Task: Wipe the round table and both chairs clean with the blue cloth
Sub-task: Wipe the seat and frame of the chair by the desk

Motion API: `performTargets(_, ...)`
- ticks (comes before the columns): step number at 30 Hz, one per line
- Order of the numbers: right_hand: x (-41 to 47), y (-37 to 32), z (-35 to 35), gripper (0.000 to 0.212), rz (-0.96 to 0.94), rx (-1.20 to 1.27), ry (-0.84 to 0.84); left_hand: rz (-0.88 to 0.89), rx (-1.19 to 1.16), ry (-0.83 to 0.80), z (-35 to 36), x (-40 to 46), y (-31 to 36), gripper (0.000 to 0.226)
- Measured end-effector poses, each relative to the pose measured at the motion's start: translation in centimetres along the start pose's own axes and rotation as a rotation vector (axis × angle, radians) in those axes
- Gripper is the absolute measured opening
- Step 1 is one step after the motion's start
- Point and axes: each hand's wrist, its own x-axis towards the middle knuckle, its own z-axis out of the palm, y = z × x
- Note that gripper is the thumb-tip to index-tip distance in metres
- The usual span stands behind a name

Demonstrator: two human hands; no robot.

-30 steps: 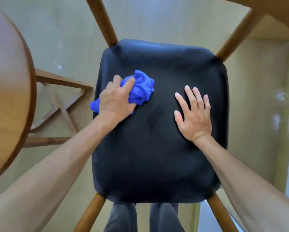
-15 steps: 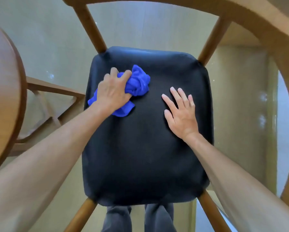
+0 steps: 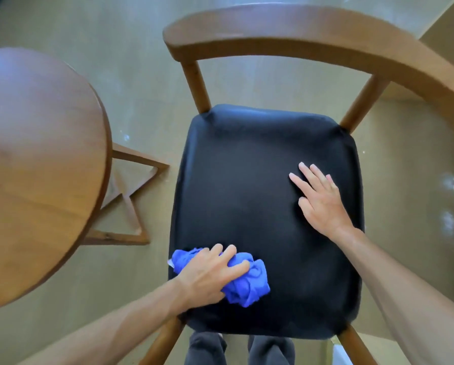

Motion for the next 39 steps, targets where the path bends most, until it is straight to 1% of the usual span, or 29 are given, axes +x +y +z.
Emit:
performTargets(1, 0.1, -0.3, 0.1, 0.061, 0.001, -0.001, 0.012, -0.092, 0.008, 0.072, -1.1, 0.5, -2.1, 0.066)
performTargets(2, 0.3, -0.7, 0.3, 0.061, 0.001, -0.001, 0.035, -0.242, -0.007, 0.154, -2.3, 1.4, -4.8, 0.068)
performTargets(4, 0.5, -1.1, 0.8, 0.060, 0.000, -0.004, 0.100, -0.637, -0.069, 0.297, -5.0, 3.6, -11.5, 0.064)
performTargets(5, 0.6, -1.1, 1.1, 0.060, 0.004, -0.012, 0.126, -0.781, -0.119, 0.330, -6.0, 4.5, -14.6, 0.061)
performTargets(6, 0.6, -1.1, 1.4, 0.062, 0.012, -0.021, 0.145, -0.860, -0.156, 0.362, -6.4, 5.2, -16.9, 0.058)
performTargets(7, 0.7, -1.0, 1.7, 0.064, 0.016, -0.031, 0.162, -0.891, -0.177, 0.383, -6.2, 5.6, -18.2, 0.056)
performTargets(9, 0.9, -0.8, 2.6, 0.064, 0.004, -0.060, 0.199, -0.886, -0.276, 0.427, -4.7, 5.4, -17.9, 0.054)
performTargets(11, 0.7, -0.6, 3.4, 0.064, -0.013, -0.095, 0.209, -0.875, -0.378, 0.460, -1.8, 3.4, -15.0, 0.054)
performTargets(13, 0.5, -0.5, 3.8, 0.065, -0.014, -0.105, 0.209, -0.777, -0.395, 0.476, 0.6, 0.1, -11.3, 0.056)
performTargets(15, 0.3, -0.6, 3.8, 0.065, -0.009, -0.110, 0.191, -0.646, -0.414, 0.434, 2.3, -3.8, -7.7, 0.056)
performTargets(16, 0.3, -0.6, 3.7, 0.065, -0.002, -0.106, 0.171, -0.597, -0.447, 0.370, 3.0, -5.9, -6.0, 0.057)
performTargets(19, 0.4, -0.9, 3.2, 0.066, 0.032, -0.074, 0.117, -0.480, -0.570, 0.076, 4.6, -11.1, -2.9, 0.054)
performTargets(21, 0.5, -1.2, 2.9, 0.066, 0.043, -0.059, 0.084, -0.457, -0.650, -0.120, 4.7, -12.5, -3.0, 0.053)
performTargets(22, 0.6, -1.3, 2.6, 0.065, 0.039, -0.065, 0.062, -0.453, -0.645, -0.193, 4.4, -12.5, -3.4, 0.054)
performTargets(24, 1.0, -1.7, 1.9, 0.062, 0.052, -0.077, -0.014, -0.423, -0.569, -0.288, 3.2, -11.6, -4.5, 0.054)
performTargets(26, 1.2, -2.4, 0.8, 0.065, 0.090, -0.092, -0.136, -0.433, -0.572, -0.308, 1.5, -10.6, -5.0, 0.054)
performTargets(28, 1.0, -4.0, -0.4, 0.061, 0.102, -0.093, -0.209, -0.510, -0.668, -0.211, -0.6, -9.6, -5.0, 0.054)
performTargets(30, 0.0, -6.5, -1.9, 0.050, 0.071, 0.028, -0.244, -0.578, -0.797, -0.033, -3.2, -8.3, -4.6, 0.049)
performTargets(33, -2.5, -11.1, -5.1, 0.037, 0.132, 0.459, -0.342, -0.578, -0.906, 0.170, -7.5, -5.8, -3.3, 0.053)
performTargets(36, -4.4, -15.2, -10.2, 0.027, 0.186, 0.849, -0.363, -0.536, -0.932, 0.313, -12.5, -3.9, -1.5, 0.062)
performTargets(37, -4.9, -16.4, -12.3, 0.033, 0.185, 0.937, -0.370, -0.524, -0.933, 0.364, -14.4, -3.5, -0.9, 0.063)
performTargets(39, -5.8, -18.4, -16.9, 0.051, 0.151, 1.043, -0.367, -0.501, -0.925, 0.463, -18.3, -2.8, 0.5, 0.068)
